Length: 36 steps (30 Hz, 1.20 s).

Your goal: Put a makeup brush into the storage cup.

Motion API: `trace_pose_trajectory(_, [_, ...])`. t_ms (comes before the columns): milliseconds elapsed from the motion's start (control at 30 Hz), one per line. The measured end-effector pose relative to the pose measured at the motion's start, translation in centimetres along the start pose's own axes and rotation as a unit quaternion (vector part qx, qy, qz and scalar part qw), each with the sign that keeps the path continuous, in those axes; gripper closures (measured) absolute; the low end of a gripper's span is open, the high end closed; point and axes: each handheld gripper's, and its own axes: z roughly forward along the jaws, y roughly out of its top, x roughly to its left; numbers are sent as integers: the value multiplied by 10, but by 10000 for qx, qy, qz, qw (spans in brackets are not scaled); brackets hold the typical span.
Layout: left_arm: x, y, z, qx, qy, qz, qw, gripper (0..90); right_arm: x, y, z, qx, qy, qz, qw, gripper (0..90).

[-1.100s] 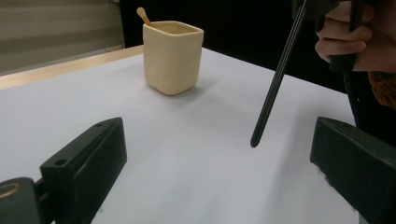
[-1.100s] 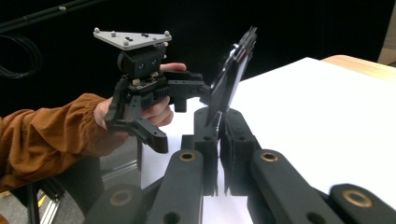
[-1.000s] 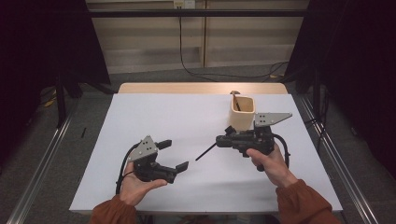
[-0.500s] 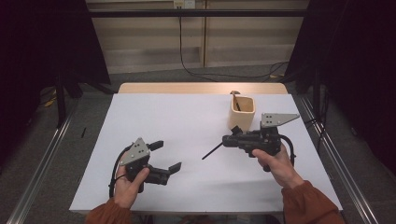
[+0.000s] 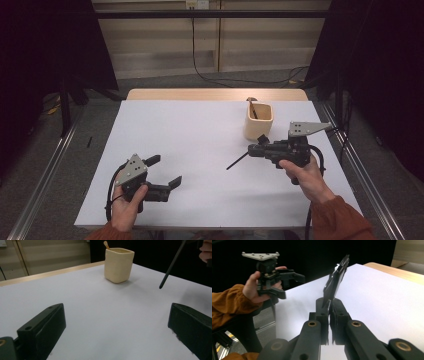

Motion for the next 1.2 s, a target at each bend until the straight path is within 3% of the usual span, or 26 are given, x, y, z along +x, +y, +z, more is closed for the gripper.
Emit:
trace_pose_trajectory(233, [-1,-5,-9,-154,57,-62,9998,12,-5,-4,-6,-10,-106,48,9999,852])
trace_pose_trajectory(667, [4,-13,-16,-123,73,-93,9999,16,-10,-1,-18,-63,-320,110,9994,851])
trace_pose_trajectory(1200, [-5,-13,-14,-49,37,114,9999,21,-18,17,-33,-36,-689,-10,9976,850])
